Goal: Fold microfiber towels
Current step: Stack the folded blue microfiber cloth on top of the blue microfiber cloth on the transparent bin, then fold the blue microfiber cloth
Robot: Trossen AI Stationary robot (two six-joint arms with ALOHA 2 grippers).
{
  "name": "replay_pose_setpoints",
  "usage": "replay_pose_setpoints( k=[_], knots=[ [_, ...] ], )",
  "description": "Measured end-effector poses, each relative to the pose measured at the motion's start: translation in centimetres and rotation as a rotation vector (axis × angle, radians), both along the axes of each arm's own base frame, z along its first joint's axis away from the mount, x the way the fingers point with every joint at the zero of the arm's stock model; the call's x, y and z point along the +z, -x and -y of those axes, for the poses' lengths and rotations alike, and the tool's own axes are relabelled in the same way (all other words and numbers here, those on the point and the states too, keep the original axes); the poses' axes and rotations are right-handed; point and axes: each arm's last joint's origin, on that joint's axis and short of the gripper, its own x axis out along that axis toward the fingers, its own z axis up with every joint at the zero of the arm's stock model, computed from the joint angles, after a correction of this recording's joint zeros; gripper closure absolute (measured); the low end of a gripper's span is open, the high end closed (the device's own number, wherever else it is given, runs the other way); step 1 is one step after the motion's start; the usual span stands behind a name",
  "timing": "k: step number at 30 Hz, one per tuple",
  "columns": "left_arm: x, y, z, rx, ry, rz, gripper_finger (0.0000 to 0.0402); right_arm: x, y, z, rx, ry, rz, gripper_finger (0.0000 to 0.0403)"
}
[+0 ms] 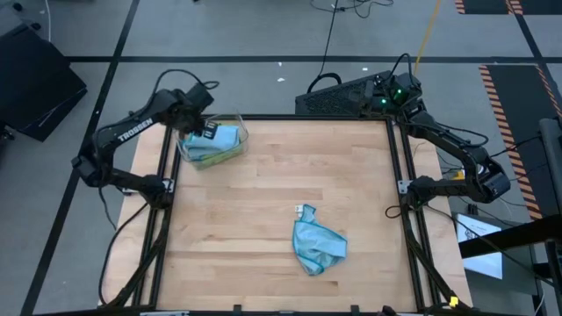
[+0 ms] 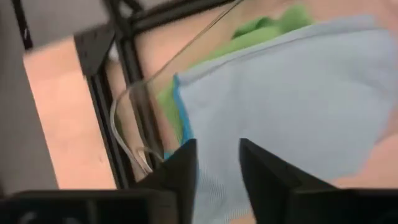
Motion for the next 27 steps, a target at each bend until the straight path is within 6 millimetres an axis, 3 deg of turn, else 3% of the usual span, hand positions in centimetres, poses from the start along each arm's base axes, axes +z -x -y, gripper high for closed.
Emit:
replay_pose_setpoints(
  k=[3,7,17,22,27],
  knots=[
    [-1.1,0.1,0.3,0.100,0.022,0.004,0.0328,0.0,0.0,0.0,0.000,-0.001,0.001,0.0117],
    [-3.2,-0.3,0.7,0.083,0.024,0.000,0.0387,0.0,0.0,0.0,-0.001,-0.001,0.000,0.0117],
    [-7.7,-0.5,2.2,0.218,0.032,0.001,0.0398,0.0,0.0,0.0,-0.007,0.006,-0.001,0.0117],
    [-7.1,-0.9,1.9,0.223,0.039,0.060,0.0387,0.0,0.0,0.1,-0.029,0.006,-0.002,0.0117],
    [-3.7,-1.7,1.1,0.203,-0.031,0.146,0.0398,0.0,0.0,0.1,-0.028,-0.006,0.001,0.0117]
  ],
)
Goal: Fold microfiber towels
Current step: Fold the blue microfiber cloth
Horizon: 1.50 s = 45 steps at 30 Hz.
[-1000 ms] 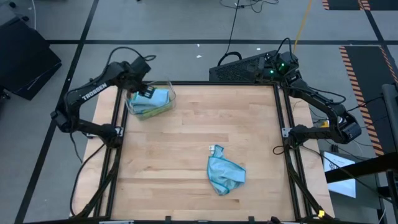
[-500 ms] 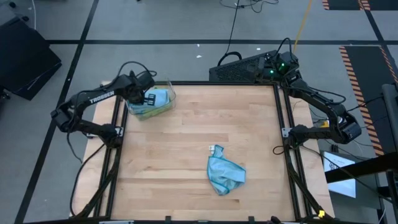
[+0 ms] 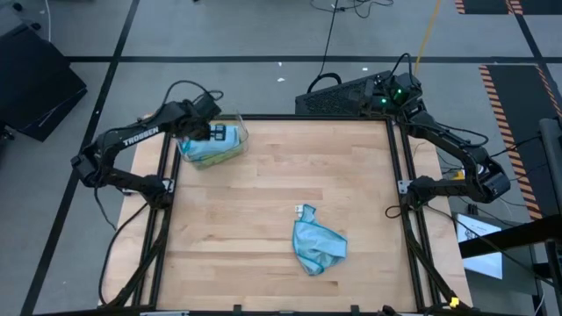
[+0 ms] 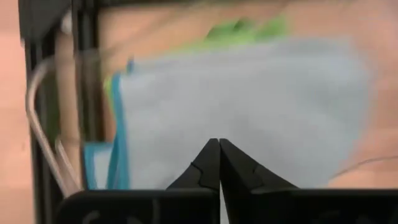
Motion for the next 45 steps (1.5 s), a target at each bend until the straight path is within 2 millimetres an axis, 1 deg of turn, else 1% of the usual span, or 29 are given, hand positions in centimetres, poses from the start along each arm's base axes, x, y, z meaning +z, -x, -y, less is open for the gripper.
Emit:
replay_pose_setpoints(
  k=[3,5,8,11,14,17,21,24,28,31,36,39,42,45],
  knots=[
    [2.3,-0.5,-0.6,-0.015,-0.074,0.042,0.0393,0.0,0.0,-0.1,0.025,-0.013,0.005,0.0117],
    [3.8,-0.9,-0.9,-0.061,-0.136,0.059,0.0385,0.0,0.0,-0.2,0.057,-0.017,0.006,0.0117],
    [5.2,-2.0,-1.2,-0.212,-0.206,0.117,0.0377,0.0,-0.3,-0.6,0.137,-0.043,0.011,0.0117],
    [5.8,-3.5,-0.5,-0.395,-0.216,0.214,0.0370,0.2,-0.8,-1.7,0.205,-0.072,0.007,0.0117],
    [6.1,-5.2,1.0,-0.550,-0.206,0.309,0.0356,0.5,-1.3,-3.4,0.257,-0.094,-0.015,0.0117],
    [6.2,-7.5,3.4,-0.707,-0.206,0.375,0.0334,0.6,-1.6,-5.3,0.267,-0.116,-0.068,0.0117],
    [5.6,-10.5,6.8,-0.863,-0.202,0.417,0.0300,0.4,-1.7,-8.1,0.258,-0.124,-0.165,0.0117],
    [4.5,-13.0,9.2,-0.988,-0.206,0.433,0.0275,0.3,-1.8,-10.1,0.242,-0.123,-0.244,0.0117],
    [2.0,-16.0,12.4,-1.169,-0.192,0.402,0.0240,0.3,-1.8,-12.2,0.223,-0.115,-0.303,0.0117],
    [0.0,-17.9,14.2,-1.269,-0.172,0.408,0.0208,0.5,-1.8,-13.3,0.228,-0.122,-0.315,0.0117],
    [-3.6,-20.7,16.2,-1.342,-0.114,0.445,0.0143,0.6,-1.6,-14.1,0.237,-0.124,-0.325,0.0117],
    [-5.6,-22.0,17.3,-1.379,-0.078,0.483,0.0114,0.4,-1.3,-14.3,0.244,-0.133,-0.352,0.0117],
    [-7.5,-22.9,18.7,-1.423,-0.050,0.493,0.0103,0.3,-1.1,-14.4,0.250,-0.124,-0.369,0.0117],
    [-9.2,-23.5,19.9,-1.474,-0.054,0.490,0.0108,0.1,-0.9,-14.5,0.259,-0.116,-0.392,0.0117]
  ],
)
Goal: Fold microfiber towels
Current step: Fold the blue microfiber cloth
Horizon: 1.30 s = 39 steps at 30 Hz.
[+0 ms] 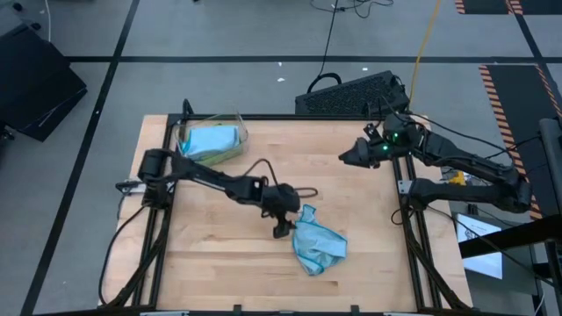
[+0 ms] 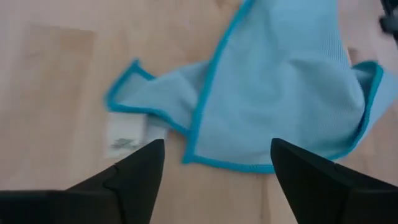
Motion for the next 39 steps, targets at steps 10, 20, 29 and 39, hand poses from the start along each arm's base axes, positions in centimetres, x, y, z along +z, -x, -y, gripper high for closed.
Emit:
replay_pose_setpoints(
  k=[10,20,29,39],
  knots=[
    [-2.3,-1.2,0.0,0.122,0.053,0.012,0.0162,0.0,0.4,0.2,0.064,0.056,0.008,0.0117],
    [-3.0,-0.8,0.3,0.009,-0.020,-0.024,0.0201,0.0,0.9,1.2,0.055,0.111,0.018,0.0117],
    [-4.8,-1.1,0.8,-0.013,-0.027,-0.043,0.0236,0.0,1.1,1.6,0.045,0.116,0.022,0.0117],
    [-4.6,-1.3,0.4,-0.041,-0.100,-0.002,0.0351,-0.2,1.1,1.6,0.044,0.115,-0.001,0.0117]
  ],
)
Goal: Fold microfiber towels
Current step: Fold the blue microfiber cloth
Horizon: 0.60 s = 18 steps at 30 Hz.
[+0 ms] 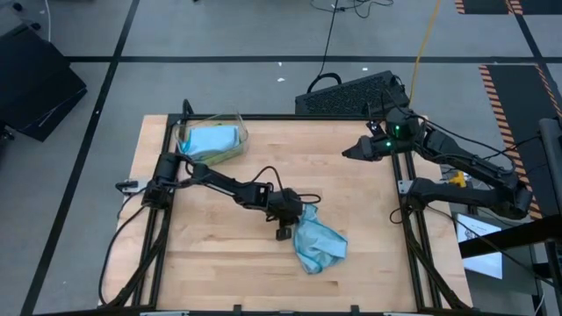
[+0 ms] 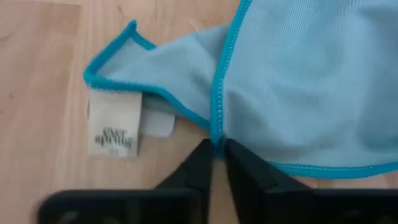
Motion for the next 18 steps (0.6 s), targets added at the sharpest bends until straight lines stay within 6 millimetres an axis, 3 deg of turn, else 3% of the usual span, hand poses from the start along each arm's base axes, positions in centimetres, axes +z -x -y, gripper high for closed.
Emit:
replay_pose_setpoints(
  k=[2,5,11,18],
  knots=[
    [0.5,0.2,-0.1,0.009,0.006,-0.011,0.0387,-0.1,0.0,0.0,-0.013,-0.001,-0.017,0.0117],
    [2.0,0.6,-0.3,0.039,-0.009,0.003,0.0391,-0.1,0.0,0.0,-0.019,0.002,-0.021,0.0117],
    [7.3,1.7,-1.2,0.119,-0.072,0.109,0.0397,-0.1,-0.2,-0.3,-0.014,0.016,-0.025,0.0117],
    [13.8,4.4,-2.9,0.171,-0.164,0.236,0.0399,0.2,-2.0,-2.2,0.057,0.137,0.009,0.0117]
  ],
)
